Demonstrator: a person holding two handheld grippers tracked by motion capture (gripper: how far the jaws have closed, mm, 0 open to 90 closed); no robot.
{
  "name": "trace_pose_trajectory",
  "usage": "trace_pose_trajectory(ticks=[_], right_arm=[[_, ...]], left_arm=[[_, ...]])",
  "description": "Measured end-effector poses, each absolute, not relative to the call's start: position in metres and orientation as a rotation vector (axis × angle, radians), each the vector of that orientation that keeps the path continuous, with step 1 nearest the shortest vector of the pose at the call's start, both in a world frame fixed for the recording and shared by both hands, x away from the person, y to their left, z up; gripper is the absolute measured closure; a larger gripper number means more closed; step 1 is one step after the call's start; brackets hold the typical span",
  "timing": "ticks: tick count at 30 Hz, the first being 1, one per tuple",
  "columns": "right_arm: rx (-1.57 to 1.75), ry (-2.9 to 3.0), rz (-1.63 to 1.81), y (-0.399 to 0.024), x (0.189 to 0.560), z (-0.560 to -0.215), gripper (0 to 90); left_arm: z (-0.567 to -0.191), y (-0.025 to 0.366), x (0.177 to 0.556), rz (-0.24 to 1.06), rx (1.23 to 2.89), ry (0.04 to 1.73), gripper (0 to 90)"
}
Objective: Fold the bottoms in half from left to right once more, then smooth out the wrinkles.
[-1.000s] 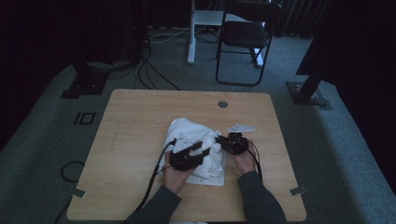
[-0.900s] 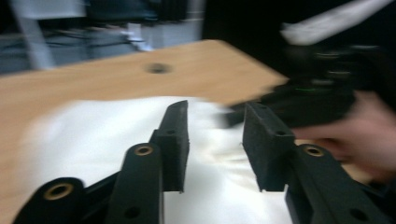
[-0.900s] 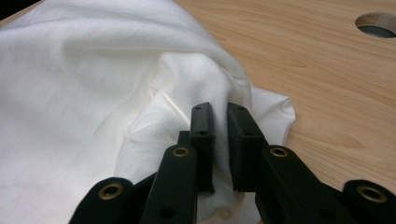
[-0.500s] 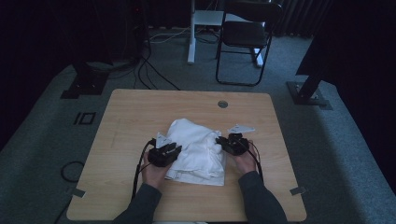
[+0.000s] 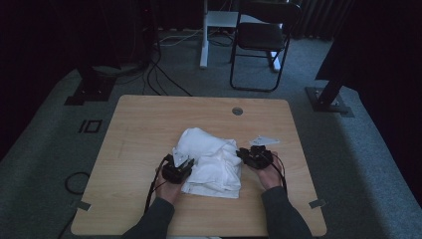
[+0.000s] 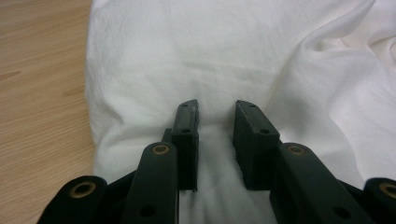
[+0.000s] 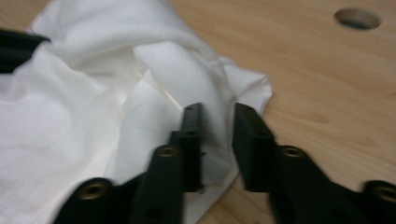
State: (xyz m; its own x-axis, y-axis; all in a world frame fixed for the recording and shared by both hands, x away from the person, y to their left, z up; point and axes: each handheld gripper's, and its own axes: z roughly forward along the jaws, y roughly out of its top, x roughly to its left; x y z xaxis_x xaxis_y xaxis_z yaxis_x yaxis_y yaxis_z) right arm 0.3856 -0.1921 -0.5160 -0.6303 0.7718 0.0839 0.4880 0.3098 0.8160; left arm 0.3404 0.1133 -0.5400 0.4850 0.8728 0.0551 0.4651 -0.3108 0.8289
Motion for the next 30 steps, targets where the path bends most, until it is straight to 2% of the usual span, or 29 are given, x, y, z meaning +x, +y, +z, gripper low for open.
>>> trace_pose_trajectory(ticks=[2,3,6,13,14,15,18,19,27,30], right_arm=[[1.132,2.218,1.27,-0.195,0.383,-0.509,63.2],[1.132,2.218,1.27,-0.195,0.383,-0.509,63.2],[1.085,2.179,1.388,-0.19,0.383,-0.493,51.1],[1.053,2.259,1.302,-0.158,0.396,-0.497,48.4],[1.066,2.273,1.286,-0.155,0.398,-0.501,49.2],[1.076,2.28,1.271,-0.154,0.399,-0.504,53.9],[1.075,2.3,1.245,-0.153,0.397,-0.508,76.3],[1.071,2.298,1.231,-0.155,0.395,-0.507,79.1],[1.046,2.288,1.238,-0.183,0.376,-0.501,81.5],[1.094,2.249,1.225,-0.207,0.369,-0.504,86.9]], left_arm=[[-0.54,0.113,0.341,0.656,1.943,1.114,71.1],[-0.54,0.113,0.341,0.656,1.943,1.114,71.1],[-0.541,0.112,0.34,0.672,1.933,1.122,71.3],[-0.543,0.113,0.339,0.672,1.914,1.129,71.6],[-0.543,0.113,0.339,0.672,1.914,1.129,71.7],[-0.543,0.113,0.339,0.673,1.914,1.129,71.7],[-0.542,0.112,0.339,0.676,1.916,1.14,72.4],[-0.542,0.112,0.339,0.678,1.916,1.14,72.7],[-0.543,0.111,0.338,0.676,1.93,1.137,75.8],[-0.543,0.112,0.338,0.674,1.923,1.144,76.0]])
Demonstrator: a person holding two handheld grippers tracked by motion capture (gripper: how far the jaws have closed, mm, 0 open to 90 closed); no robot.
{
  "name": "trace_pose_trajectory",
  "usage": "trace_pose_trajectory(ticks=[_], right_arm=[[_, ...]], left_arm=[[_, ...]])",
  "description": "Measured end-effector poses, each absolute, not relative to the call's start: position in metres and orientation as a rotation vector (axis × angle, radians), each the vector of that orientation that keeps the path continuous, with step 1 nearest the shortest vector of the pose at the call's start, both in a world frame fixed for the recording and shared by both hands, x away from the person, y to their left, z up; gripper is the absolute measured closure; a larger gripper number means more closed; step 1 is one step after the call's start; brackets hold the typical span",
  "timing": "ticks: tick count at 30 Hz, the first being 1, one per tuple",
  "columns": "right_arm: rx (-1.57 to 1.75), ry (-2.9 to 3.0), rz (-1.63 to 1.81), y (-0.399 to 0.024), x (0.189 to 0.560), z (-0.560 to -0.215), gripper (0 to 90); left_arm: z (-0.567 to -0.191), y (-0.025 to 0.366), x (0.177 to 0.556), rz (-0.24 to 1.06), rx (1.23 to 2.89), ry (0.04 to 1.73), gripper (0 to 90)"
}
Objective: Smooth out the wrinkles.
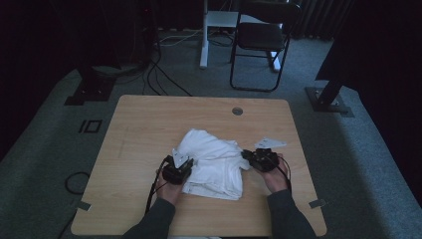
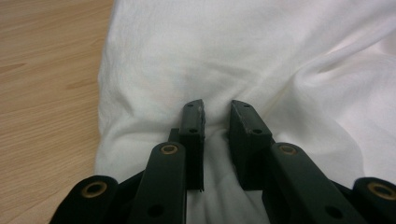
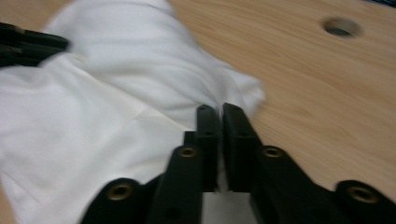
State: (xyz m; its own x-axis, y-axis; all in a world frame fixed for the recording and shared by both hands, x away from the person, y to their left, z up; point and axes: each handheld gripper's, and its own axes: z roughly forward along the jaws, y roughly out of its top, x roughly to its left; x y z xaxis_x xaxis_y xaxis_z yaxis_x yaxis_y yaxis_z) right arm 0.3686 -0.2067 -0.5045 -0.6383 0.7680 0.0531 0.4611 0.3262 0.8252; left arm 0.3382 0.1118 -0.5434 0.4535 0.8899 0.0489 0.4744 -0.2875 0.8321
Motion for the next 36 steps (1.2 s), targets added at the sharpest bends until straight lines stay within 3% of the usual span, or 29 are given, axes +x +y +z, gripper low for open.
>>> trace_pose_trajectory(ticks=[5,8,9,14,20,22,25,26,27,32,36], right_arm=[[1.175,2.23,1.236,-0.231,0.363,-0.511,87.0],[1.195,2.125,1.161,-0.23,0.357,-0.503,67.6],[1.217,2.089,1.19,-0.232,0.354,-0.499,64.9],[1.135,2.163,1.293,-0.214,0.343,-0.493,56.9],[1.102,2.256,1.217,-0.173,0.355,-0.518,49.4],[1.131,2.257,1.149,-0.167,0.364,-0.527,51.8],[1.225,2.262,1.089,-0.172,0.373,-0.534,77.7],[1.225,2.262,1.089,-0.172,0.373,-0.534,77.7],[1.238,2.241,1.082,-0.181,0.371,-0.532,85.9],[1.248,2.216,1.11,-0.208,0.361,-0.522,86.6],[1.268,2.252,1.037,-0.228,0.352,-0.523,73.4]], left_arm=[[-0.544,0.109,0.337,0.692,1.917,1.149,76.1],[-0.544,0.107,0.335,0.706,1.9,1.184,76.0],[-0.544,0.106,0.335,0.712,1.892,1.198,76.0],[-0.545,0.085,0.332,0.845,1.849,1.31,75.8],[-0.543,0.076,0.352,0.815,1.795,1.38,75.3],[-0.542,0.076,0.36,0.795,1.787,1.394,75.3],[-0.541,0.078,0.366,0.777,1.776,1.402,75.2],[-0.541,0.078,0.366,0.777,1.776,1.402,75.2],[-0.541,0.079,0.366,0.771,1.774,1.4,75.1],[-0.539,0.083,0.366,0.742,1.782,1.368,73.0],[-0.536,0.092,0.365,0.648,1.759,1.325,62.3]])
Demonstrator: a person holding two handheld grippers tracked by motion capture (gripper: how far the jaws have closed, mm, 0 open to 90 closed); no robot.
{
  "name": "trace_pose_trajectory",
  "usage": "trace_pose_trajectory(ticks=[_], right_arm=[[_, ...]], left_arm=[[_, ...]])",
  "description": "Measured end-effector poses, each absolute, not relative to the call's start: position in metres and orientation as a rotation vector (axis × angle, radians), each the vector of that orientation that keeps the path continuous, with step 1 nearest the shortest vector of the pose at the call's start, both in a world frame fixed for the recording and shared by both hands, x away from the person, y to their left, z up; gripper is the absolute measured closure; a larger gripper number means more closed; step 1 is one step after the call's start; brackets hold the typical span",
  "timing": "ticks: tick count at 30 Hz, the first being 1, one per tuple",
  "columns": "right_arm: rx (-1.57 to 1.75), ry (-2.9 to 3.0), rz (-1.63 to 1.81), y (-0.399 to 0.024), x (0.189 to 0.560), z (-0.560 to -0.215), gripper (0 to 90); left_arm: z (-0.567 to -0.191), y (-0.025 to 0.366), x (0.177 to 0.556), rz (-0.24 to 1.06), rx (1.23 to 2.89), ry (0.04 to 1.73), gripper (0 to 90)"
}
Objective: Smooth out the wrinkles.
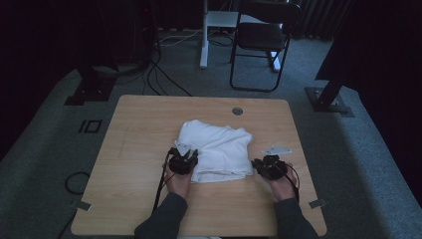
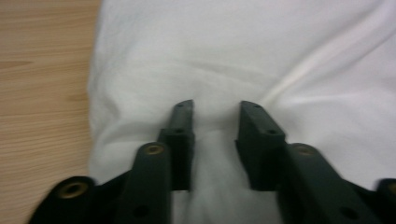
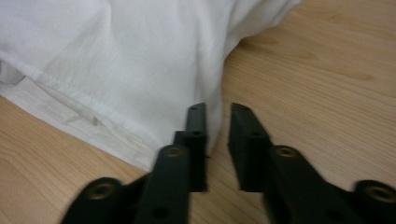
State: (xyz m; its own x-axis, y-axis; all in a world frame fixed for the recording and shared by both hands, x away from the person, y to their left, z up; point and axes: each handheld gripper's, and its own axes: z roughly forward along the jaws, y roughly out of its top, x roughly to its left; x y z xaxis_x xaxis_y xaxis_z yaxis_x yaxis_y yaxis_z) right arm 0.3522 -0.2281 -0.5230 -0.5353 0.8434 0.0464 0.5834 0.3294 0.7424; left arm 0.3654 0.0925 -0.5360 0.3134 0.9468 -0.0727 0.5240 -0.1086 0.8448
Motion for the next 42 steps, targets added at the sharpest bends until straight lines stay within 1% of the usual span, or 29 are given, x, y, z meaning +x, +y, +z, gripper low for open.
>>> trace_pose_trajectory(ticks=[1,2,3,4,5,6,7,12,14,15,16,17,18,19,20,21,22,24,26,28,29,30,33,34,37,40,42], right_arm=[[1.265,2.235,1.055,-0.23,0.35,-0.521,66.9],[1.262,2.21,1.085,-0.23,0.349,-0.518,62.6],[1.247,2.185,1.123,-0.23,0.347,-0.514,59.4],[1.247,2.185,1.123,-0.23,0.347,-0.514,59.4],[1.198,2.151,1.19,-0.225,0.346,-0.505,55.1],[1.198,2.151,1.19,-0.225,0.346,-0.505,55.1],[1.16,2.137,1.208,-0.216,0.349,-0.499,52.1],[1.162,2.136,1.203,-0.195,0.364,-0.5,50.7],[1.19,2.148,1.172,-0.185,0.377,-0.509,53.6],[1.211,2.159,1.142,-0.184,0.38,-0.513,59.8],[1.235,2.179,1.098,-0.184,0.381,-0.517,71.1],[1.235,2.179,1.098,-0.184,0.381,-0.517,71.1],[1.226,2.203,1.072,-0.185,0.375,-0.518,85.7],[1.226,2.203,1.072,-0.185,0.375,-0.518,85.7],[1.206,2.199,1.08,-0.19,0.365,-0.514,89.2],[1.206,2.199,1.08,-0.19,0.365,-0.514,89.2],[1.197,2.187,1.113,-0.196,0.356,-0.507,89.3],[1.193,2.178,1.129,-0.203,0.349,-0.505,89.4],[1.206,2.207,1.087,-0.208,0.347,-0.51,89.4],[1.233,2.276,1.029,-0.21,0.349,-0.522,89.0],[1.233,2.276,1.029,-0.21,0.349,-0.522,89.0],[1.242,2.339,0.976,-0.207,0.351,-0.533,88.2],[1.207,2.382,0.897,-0.196,0.353,-0.544,84.1],[1.207,2.382,0.897,-0.196,0.353,-0.544,84.1],[1.207,2.374,0.9,-0.189,0.359,-0.549,79.9],[1.224,2.363,0.922,-0.188,0.362,-0.55,79.3],[1.254,2.346,0.968,-0.19,0.371,-0.552,77.0]], left_arm=[[-0.532,0.099,0.363,0.592,1.73,1.275,58.7],[-0.53,0.101,0.361,0.585,1.725,1.266,57.8],[-0.528,0.103,0.36,0.567,1.719,1.258,56.4],[-0.528,0.103,0.36,0.567,1.719,1.258,55.0],[-0.523,0.108,0.356,0.544,1.694,1.234,53.8],[-0.523,0.108,0.356,0.544,1.694,1.234,53.5],[-0.517,0.113,0.352,0.545,1.673,1.219,52.9],[-0.506,0.123,0.344,0.563,1.654,1.181,52.0],[-0.502,0.131,0.341,0.565,1.661,1.168,51.9],[-0.502,0.133,0.34,0.563,1.669,1.167,51.9],[-0.503,0.135,0.339,0.562,1.675,1.167,51.9],[-0.503,0.135,0.339,0.562,1.675,1.167,51.9],[-0.504,0.136,0.339,0.56,1.687,1.164,51.9],[-0.506,0.137,0.338,0.554,1.697,1.163,51.9],[-0.509,0.138,0.337,0.545,1.721,1.163,51.9],[-0.509,0.138,0.337,0.545,1.721,1.163,51.9],[-0.511,0.138,0.337,0.542,1.729,1.163,51.9],[-0.517,0.138,0.334,0.529,1.747,1.163,51.9],[-0.519,0.138,0.333,0.523,1.749,1.16,51.7],[-0.521,0.14,0.33,0.51,1.752,1.155,51.5],[-0.521,0.14,0.33,0.51,1.752,1.155,51.5],[-0.521,0.141,0.328,0.508,1.752,1.156,51.5],[-0.525,0.143,0.321,0.486,1.773,1.149,51.5],[-0.525,0.143,0.321,0.486,1.773,1.149,51.3],[-0.531,0.142,0.311,0.495,1.78,1.142,50.9],[-0.533,0.142,0.309,0.485,1.769,1.148,50.9],[-0.534,0.139,0.308,0.489,1.763,1.156,50.9]])
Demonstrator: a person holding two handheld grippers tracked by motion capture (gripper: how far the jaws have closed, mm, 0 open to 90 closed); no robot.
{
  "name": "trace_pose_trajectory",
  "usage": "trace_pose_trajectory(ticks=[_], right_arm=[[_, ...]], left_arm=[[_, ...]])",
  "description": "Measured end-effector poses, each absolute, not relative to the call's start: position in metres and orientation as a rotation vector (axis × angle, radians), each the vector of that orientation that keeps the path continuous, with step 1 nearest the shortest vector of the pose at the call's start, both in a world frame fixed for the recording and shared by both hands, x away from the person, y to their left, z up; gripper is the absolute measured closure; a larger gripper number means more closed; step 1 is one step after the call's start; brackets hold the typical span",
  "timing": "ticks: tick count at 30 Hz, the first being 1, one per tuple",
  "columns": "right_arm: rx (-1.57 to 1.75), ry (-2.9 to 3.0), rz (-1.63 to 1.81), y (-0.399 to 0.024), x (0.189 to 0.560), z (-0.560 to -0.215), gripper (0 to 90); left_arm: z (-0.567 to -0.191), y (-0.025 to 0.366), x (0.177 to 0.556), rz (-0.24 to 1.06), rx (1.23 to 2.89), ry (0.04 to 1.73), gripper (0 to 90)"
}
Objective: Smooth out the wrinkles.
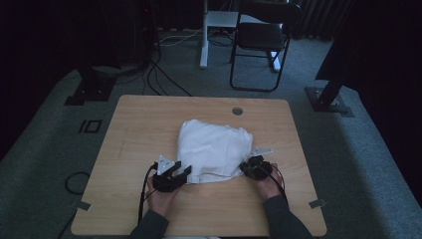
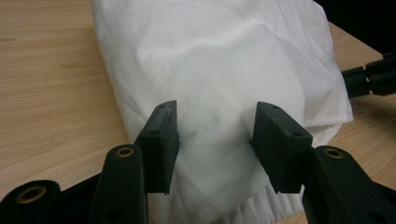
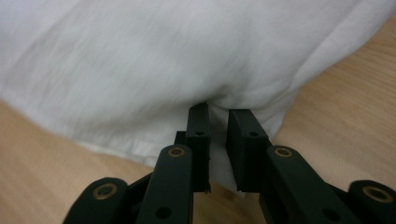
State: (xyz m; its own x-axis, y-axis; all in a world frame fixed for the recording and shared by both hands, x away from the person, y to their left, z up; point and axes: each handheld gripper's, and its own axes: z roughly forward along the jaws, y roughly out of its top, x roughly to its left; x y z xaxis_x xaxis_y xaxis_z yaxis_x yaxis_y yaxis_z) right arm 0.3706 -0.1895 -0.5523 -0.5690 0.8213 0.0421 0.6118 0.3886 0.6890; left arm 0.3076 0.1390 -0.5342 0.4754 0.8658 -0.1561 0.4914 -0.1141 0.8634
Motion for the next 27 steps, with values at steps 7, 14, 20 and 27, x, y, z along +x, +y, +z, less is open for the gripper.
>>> trace_pose_trajectory(ticks=[7,14,20,27], right_arm=[[1.269,2.305,0.994,-0.184,0.392,-0.555,76.7],[1.291,2.264,0.989,-0.18,0.418,-0.555,68.6],[1.379,2.211,0.999,-0.202,0.405,-0.543,43.2],[1.336,2.111,1.071,-0.229,0.367,-0.522,38.7]], left_arm=[[-0.536,0.129,0.314,0.498,1.743,1.174,50.4],[-0.533,0.129,0.333,0.506,1.702,1.193,48.6],[-0.518,0.153,0.336,0.608,1.702,1.168,46.8],[-0.511,0.193,0.329,0.685,1.732,1.189,46.9]])
